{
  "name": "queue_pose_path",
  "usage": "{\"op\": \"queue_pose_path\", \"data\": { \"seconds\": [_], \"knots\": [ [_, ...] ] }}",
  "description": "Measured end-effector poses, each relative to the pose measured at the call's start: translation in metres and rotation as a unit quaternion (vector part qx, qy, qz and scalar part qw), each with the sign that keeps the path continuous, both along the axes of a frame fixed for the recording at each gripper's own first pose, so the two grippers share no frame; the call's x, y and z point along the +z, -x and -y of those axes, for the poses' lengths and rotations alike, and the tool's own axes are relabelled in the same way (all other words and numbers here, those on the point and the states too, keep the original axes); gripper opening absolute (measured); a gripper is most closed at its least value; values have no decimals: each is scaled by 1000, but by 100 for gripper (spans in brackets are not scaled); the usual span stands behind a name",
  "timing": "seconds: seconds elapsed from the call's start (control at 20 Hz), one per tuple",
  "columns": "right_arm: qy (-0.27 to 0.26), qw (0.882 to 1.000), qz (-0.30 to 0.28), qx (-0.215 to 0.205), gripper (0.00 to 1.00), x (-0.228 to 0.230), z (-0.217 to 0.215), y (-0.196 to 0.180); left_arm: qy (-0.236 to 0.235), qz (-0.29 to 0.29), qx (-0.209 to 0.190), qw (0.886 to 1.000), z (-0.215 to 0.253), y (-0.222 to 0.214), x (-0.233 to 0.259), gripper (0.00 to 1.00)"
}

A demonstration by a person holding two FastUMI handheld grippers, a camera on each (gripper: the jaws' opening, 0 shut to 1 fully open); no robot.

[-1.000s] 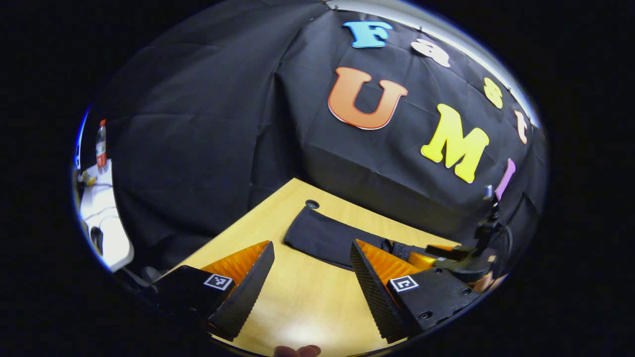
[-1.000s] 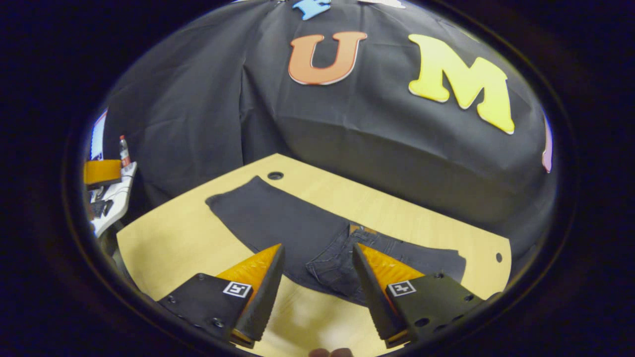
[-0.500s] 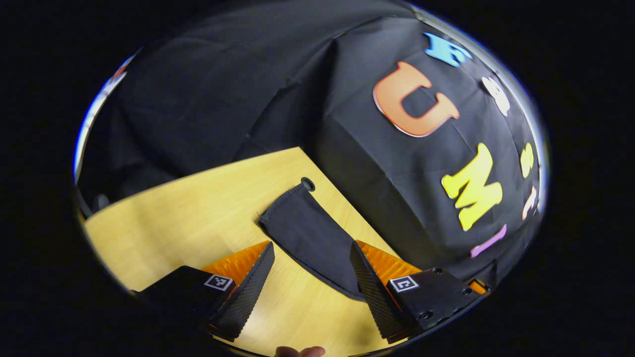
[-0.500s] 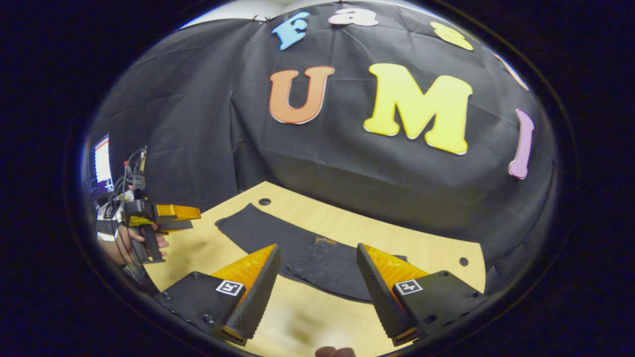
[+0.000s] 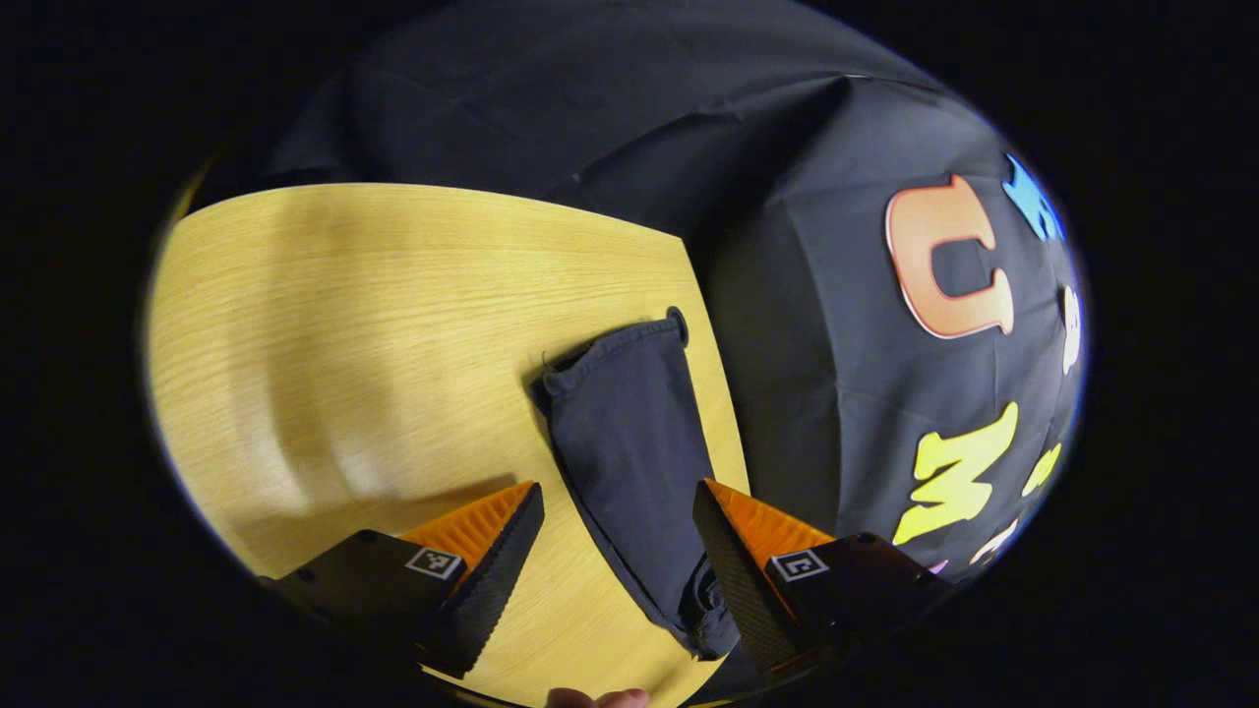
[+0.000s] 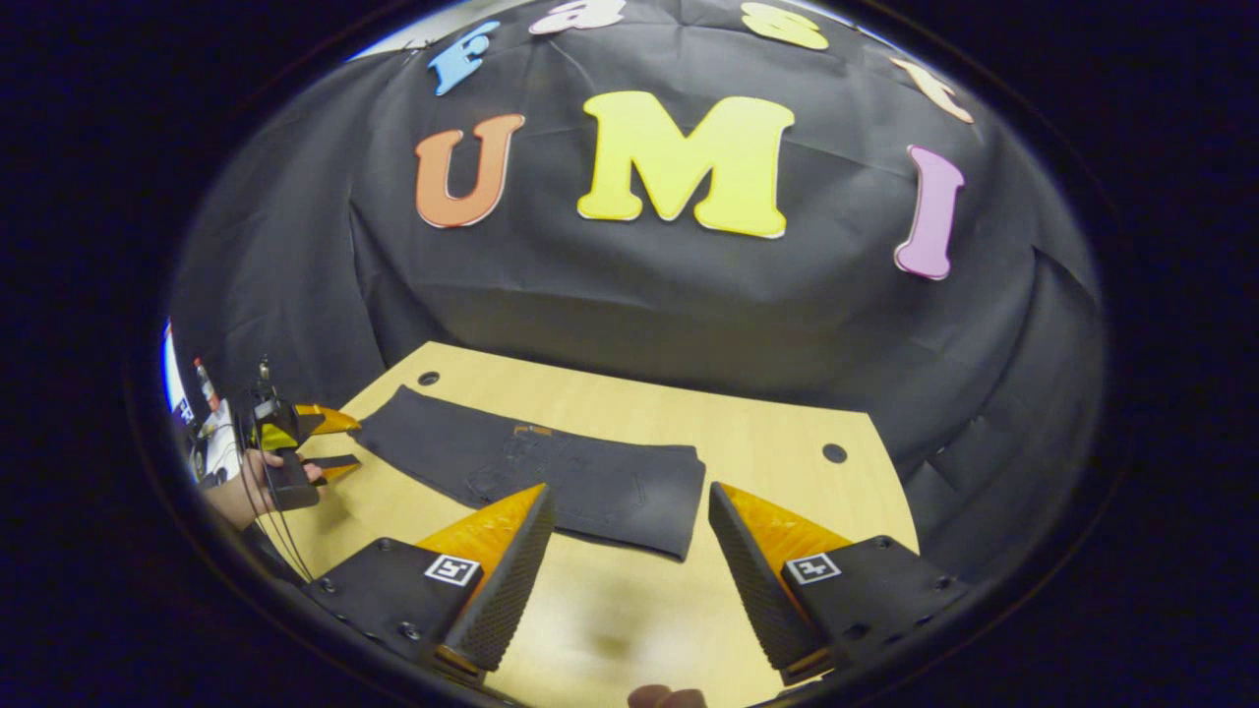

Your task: Grasp the waist and the cuffs of the jeans and fold them to make the two legs overlap; first hold the waist and fold one-third of the jeans toward the cuffs, then hold the cuffs and fold the remaining one-third in the same direction to finish folding.

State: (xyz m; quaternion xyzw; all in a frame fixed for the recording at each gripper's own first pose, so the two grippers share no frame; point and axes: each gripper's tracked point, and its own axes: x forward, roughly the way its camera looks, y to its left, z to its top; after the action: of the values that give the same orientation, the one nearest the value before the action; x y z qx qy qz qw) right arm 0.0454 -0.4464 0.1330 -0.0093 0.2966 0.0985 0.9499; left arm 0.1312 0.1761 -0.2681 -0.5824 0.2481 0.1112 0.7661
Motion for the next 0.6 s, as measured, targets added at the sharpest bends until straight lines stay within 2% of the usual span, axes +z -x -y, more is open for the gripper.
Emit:
{"op": "queue_pose_path", "data": {
  "seconds": [0.1, 0.15, 0.25, 0.5, 0.6],
  "knots": [
    [-6, 1000, -1, -15, 96, 4, 10, -1, 7, -23, 13, 1000, -6, -5, -13, 98],
    [-8, 1000, 0, -22, 96, 5, 15, -1, 18, -21, 22, 999, -7, -10, -12, 100],
    [-12, 999, 3, -38, 96, 8, 22, -2, 30, -20, 33, 999, -8, -20, -11, 97],
    [-22, 998, -11, -59, 97, 5, 34, 2, 32, 15, 31, 999, -7, -45, -8, 97],
    [-21, 998, -12, -63, 96, 3, 36, 4, 50, 43, 42, 997, -9, -58, -4, 97]
  ]
}}
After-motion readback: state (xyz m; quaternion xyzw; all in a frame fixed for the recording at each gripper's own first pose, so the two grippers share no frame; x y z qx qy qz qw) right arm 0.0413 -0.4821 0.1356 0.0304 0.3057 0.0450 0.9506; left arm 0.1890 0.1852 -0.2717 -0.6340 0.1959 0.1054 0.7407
